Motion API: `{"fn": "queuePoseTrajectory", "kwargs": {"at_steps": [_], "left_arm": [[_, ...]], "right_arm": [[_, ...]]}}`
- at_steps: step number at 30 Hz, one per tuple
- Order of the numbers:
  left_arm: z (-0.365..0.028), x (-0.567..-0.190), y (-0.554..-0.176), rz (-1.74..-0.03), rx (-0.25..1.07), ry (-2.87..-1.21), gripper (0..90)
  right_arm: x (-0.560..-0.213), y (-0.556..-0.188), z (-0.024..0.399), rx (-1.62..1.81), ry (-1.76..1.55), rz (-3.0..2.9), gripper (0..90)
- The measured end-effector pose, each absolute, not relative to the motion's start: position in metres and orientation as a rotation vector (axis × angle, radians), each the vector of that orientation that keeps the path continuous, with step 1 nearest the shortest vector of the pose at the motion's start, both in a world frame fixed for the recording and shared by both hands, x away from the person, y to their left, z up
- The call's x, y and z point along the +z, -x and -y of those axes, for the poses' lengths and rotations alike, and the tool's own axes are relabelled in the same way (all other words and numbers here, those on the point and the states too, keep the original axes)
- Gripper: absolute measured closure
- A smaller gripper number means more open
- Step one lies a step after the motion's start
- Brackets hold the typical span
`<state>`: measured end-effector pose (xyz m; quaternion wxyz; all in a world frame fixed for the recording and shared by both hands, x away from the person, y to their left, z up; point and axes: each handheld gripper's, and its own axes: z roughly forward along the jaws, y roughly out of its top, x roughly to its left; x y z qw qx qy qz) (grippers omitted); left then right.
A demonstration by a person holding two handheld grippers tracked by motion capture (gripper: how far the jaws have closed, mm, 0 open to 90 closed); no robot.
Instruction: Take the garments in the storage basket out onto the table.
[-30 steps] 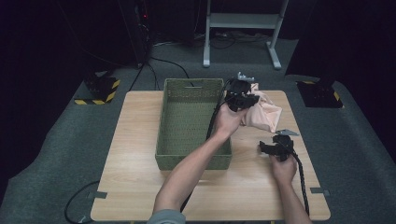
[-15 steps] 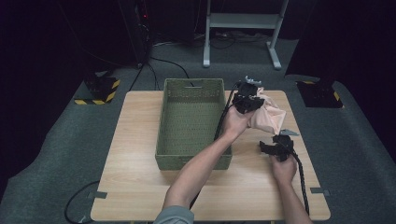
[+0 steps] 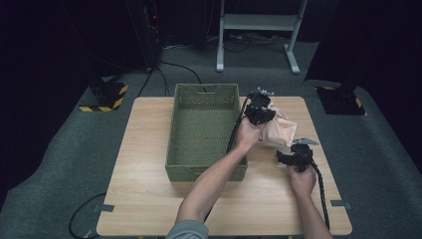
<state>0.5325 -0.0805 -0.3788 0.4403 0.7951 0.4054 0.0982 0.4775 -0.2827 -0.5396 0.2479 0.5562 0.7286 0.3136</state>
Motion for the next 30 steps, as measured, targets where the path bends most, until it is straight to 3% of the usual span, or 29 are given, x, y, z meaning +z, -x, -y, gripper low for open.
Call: {"fn": "queuePoseTrajectory", "kwargs": {"at_steps": [30], "left_arm": [[0.088, -0.415, -0.545, -1.137, 0.272, -2.096, 83.8]], "right_arm": [[-0.54, -0.478, 0.282, 0.856, -1.52, -1.985, 14.5]]}}
